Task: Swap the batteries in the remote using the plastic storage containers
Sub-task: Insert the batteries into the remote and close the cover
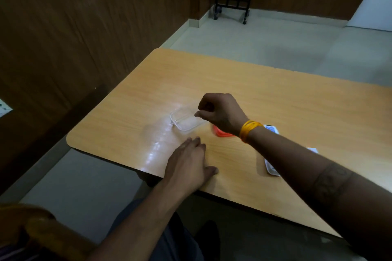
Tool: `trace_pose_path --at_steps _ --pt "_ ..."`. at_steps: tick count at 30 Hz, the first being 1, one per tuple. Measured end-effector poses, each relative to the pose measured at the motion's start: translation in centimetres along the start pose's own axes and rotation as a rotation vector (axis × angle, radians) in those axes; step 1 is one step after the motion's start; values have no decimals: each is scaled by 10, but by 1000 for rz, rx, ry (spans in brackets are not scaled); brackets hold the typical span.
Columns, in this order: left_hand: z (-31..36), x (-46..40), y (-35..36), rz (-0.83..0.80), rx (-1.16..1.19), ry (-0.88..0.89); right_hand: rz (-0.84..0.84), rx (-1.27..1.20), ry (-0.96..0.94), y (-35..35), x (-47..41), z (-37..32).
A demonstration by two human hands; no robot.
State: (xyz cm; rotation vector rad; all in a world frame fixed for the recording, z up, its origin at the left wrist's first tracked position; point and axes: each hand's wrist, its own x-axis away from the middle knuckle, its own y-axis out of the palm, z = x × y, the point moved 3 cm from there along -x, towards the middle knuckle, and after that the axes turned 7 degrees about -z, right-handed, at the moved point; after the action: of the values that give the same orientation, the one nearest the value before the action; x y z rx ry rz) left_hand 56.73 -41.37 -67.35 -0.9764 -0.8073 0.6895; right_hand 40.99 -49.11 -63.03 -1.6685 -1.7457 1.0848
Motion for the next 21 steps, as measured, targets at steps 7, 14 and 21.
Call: trace_pose_path --at_steps 7,14,21 --pt "32 -3 7 -35 -33 38 308 -419 349 -27 87 34" --pt "83 -9 25 -45 -50 170 445 -608 472 -50 174 57" --pt "120 -17 37 27 69 219 440 -458 693 -65 221 85"
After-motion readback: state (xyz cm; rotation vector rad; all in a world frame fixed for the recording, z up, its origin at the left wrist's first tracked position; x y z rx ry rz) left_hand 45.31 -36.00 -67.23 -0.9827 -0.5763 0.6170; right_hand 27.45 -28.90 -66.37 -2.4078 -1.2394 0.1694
